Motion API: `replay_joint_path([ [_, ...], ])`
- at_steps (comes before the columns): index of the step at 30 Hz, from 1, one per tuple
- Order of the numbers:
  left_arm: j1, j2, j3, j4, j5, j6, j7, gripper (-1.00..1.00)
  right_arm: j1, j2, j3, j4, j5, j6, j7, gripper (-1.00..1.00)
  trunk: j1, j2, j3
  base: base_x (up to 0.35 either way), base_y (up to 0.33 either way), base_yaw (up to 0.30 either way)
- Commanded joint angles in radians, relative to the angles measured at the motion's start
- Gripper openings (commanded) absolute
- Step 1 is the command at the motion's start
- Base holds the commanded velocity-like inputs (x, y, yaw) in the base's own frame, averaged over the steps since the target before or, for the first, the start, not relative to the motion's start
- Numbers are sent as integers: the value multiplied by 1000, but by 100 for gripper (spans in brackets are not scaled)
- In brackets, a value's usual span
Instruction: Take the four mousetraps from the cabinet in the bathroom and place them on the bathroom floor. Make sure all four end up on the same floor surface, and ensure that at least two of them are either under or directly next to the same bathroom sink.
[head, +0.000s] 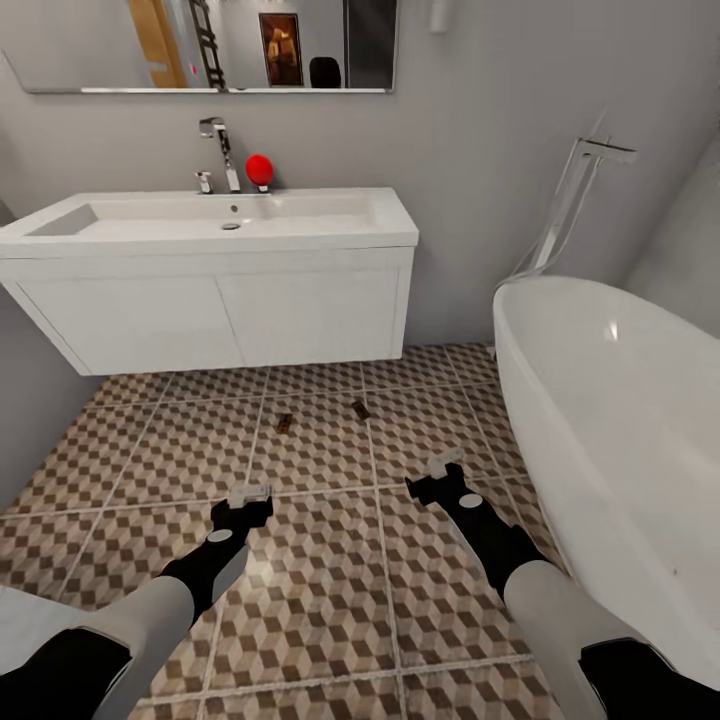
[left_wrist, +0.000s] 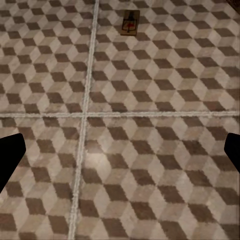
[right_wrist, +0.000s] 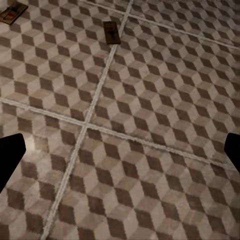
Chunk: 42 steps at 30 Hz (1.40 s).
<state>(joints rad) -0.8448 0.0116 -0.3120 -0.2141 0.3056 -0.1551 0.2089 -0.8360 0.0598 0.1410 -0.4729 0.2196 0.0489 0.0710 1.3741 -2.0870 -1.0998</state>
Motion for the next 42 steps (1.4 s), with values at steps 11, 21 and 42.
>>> replay_joint_path([
  [11,0,-1,-9,21,9,-3,4,100,0,-1,-1,2,11,5,3,100,-42,77,41,0,0,0],
  [21,0,-1,-9,56,9,-5,4,100,0,-5,-1,26,11,-18,4,100,-81,147,80,0,0,0],
  [42,46,-17,-10,164,9,-101,4,100,0,-9,-1,110,11,-118,8,100,-161,294,162,0,0,0],
])
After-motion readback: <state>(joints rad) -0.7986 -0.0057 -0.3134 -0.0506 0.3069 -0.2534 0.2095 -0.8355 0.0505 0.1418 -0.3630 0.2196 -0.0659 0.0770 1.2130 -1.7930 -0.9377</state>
